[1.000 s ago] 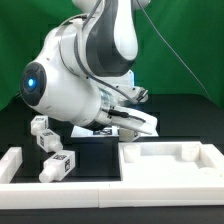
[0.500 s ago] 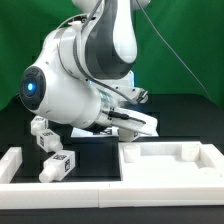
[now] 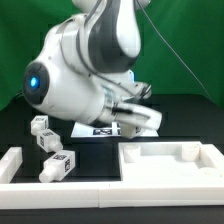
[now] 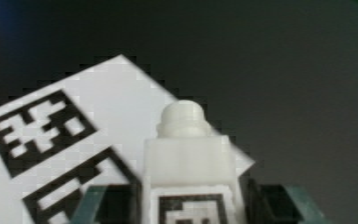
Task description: Assemble one leg
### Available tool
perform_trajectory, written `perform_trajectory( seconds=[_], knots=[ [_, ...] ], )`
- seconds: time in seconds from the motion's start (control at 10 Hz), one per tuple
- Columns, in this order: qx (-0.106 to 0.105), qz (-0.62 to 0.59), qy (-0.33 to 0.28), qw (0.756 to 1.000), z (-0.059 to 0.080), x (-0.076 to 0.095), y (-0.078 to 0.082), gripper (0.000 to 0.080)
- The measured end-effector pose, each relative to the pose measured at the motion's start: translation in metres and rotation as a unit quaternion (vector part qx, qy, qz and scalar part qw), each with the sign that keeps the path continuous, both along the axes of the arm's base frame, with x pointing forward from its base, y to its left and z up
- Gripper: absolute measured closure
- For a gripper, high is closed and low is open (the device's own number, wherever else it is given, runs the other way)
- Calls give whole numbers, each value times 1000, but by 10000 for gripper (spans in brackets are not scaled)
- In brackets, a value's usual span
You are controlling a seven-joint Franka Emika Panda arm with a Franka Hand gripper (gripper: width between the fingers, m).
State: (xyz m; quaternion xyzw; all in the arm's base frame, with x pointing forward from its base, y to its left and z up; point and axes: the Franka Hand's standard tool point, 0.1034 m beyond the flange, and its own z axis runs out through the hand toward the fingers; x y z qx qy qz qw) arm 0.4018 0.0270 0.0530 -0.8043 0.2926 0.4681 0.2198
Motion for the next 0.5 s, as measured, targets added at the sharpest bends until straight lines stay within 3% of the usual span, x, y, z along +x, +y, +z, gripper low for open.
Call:
perform_trajectory(
  seconds=[0.2, 0.3, 0.5],
  knots=[
    [4, 16, -50, 999, 48, 28, 16, 520],
    [-4, 20, -82, 996, 55, 37, 19, 520],
    [-51, 9, -139, 989, 50, 41, 18, 518]
  ],
)
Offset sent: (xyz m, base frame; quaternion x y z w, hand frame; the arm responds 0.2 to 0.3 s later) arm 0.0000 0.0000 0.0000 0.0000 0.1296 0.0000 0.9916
